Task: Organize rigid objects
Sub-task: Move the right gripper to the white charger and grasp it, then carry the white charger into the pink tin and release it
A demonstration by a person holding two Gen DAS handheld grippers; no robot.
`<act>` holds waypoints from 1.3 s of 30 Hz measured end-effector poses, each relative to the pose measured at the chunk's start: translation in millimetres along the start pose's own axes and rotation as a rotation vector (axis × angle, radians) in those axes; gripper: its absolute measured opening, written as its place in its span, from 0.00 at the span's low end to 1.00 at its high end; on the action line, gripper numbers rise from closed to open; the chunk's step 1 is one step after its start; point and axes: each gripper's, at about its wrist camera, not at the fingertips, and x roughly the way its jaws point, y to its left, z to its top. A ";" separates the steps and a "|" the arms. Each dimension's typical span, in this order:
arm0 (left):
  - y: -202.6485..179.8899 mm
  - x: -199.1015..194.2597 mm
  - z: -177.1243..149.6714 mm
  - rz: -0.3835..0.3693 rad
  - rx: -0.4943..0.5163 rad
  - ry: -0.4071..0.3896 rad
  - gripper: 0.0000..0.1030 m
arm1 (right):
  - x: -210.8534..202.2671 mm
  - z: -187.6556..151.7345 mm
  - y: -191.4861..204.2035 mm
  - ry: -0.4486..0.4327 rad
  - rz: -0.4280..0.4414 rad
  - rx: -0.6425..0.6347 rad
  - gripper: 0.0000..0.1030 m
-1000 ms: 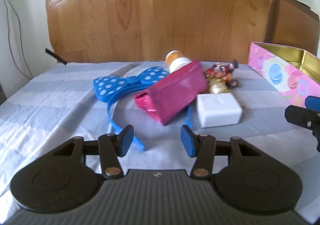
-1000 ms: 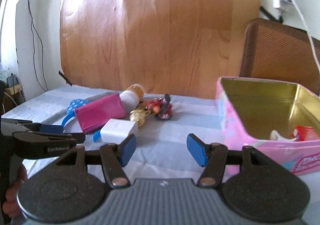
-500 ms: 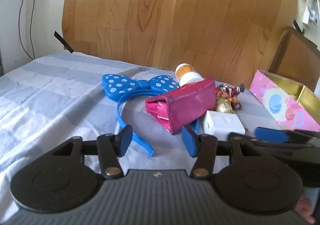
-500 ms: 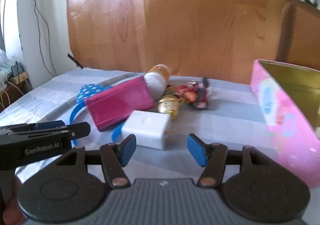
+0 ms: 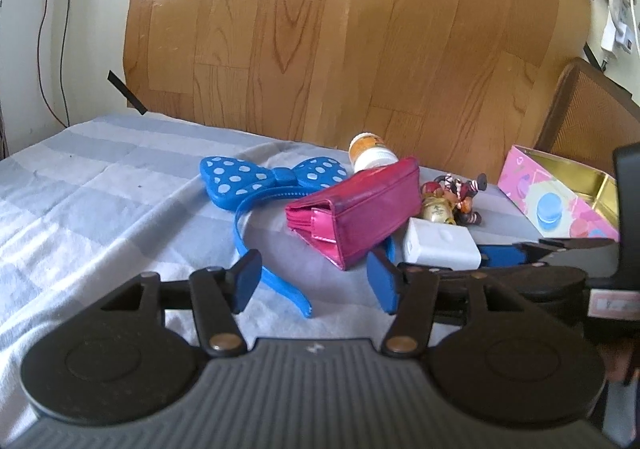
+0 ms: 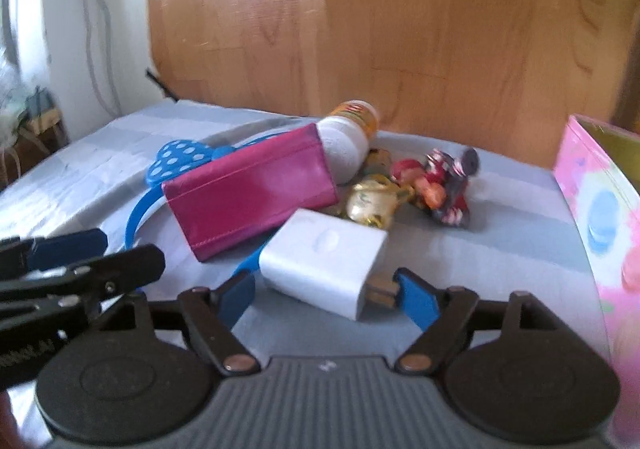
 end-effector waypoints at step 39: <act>-36.3 -26.6 -8.1 -0.492 -0.013 0.297 0.61 | -133.3 -107.1 -24.1 -0.030 -0.021 -0.025 0.77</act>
